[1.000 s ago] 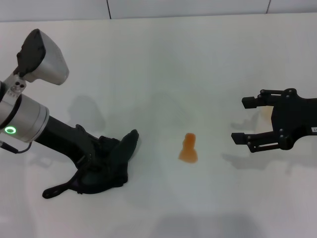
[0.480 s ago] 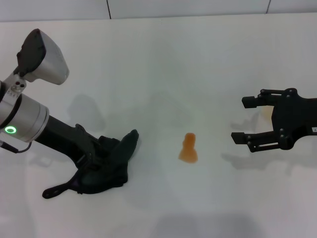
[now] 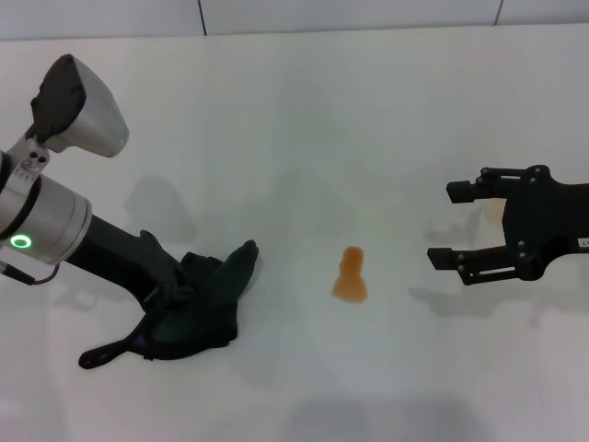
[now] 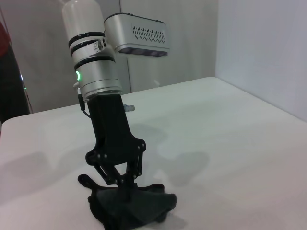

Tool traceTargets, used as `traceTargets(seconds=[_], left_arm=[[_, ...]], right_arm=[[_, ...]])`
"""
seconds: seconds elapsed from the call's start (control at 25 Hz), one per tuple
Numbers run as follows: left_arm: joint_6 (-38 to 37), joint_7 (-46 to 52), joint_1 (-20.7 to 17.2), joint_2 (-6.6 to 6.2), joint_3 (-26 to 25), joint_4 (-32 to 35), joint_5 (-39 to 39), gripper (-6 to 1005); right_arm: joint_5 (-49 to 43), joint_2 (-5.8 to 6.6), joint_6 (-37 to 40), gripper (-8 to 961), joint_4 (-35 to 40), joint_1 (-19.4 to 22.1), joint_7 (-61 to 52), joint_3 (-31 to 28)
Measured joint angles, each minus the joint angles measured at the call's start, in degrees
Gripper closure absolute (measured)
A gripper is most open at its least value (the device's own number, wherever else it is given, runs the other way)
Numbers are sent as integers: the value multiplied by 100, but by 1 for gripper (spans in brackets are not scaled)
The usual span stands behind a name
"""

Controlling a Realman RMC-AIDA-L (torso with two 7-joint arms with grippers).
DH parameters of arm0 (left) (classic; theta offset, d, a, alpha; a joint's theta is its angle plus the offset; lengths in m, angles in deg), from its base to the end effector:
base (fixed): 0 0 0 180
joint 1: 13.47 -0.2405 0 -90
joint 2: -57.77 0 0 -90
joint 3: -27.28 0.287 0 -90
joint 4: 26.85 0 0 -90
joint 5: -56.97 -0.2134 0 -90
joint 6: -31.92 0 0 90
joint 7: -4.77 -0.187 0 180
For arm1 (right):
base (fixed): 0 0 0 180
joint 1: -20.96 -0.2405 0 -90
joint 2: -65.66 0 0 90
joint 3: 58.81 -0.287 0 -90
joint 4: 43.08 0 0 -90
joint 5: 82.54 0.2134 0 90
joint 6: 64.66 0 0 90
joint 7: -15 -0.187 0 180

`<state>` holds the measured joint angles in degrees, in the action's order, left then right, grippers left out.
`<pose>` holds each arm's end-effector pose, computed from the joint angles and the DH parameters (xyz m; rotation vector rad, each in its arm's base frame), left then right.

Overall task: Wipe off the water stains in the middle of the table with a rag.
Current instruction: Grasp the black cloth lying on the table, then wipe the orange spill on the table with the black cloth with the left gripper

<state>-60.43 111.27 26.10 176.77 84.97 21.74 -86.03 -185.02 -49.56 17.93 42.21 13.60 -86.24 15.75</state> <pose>-0.2681 0.3605 -0.0760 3.0332 0.7549 -0.2928 0.2283 0.3050 -0.0088 -2.7769 0.3494 0.3920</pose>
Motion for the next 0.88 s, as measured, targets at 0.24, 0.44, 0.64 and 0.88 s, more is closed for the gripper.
traceTargets(seconds=[0.24,0.44,0.64,0.88], left_arm=[[21,1,31,-15,5,-137,-6,909],[15,-29,153,-45,5,-380,-9,939],[39,-47,271,-43,2,-449,3,945],[339,-196,510,-10,-2,-465,293,945]], right_arm=[[0,0,-9,95,11,-1,0,30],[0,0,-10,96,17,-3,0,32],[10,0,-4,96,23,-3,0,33],[105,0,-10,97,-13,-1,126,13]])
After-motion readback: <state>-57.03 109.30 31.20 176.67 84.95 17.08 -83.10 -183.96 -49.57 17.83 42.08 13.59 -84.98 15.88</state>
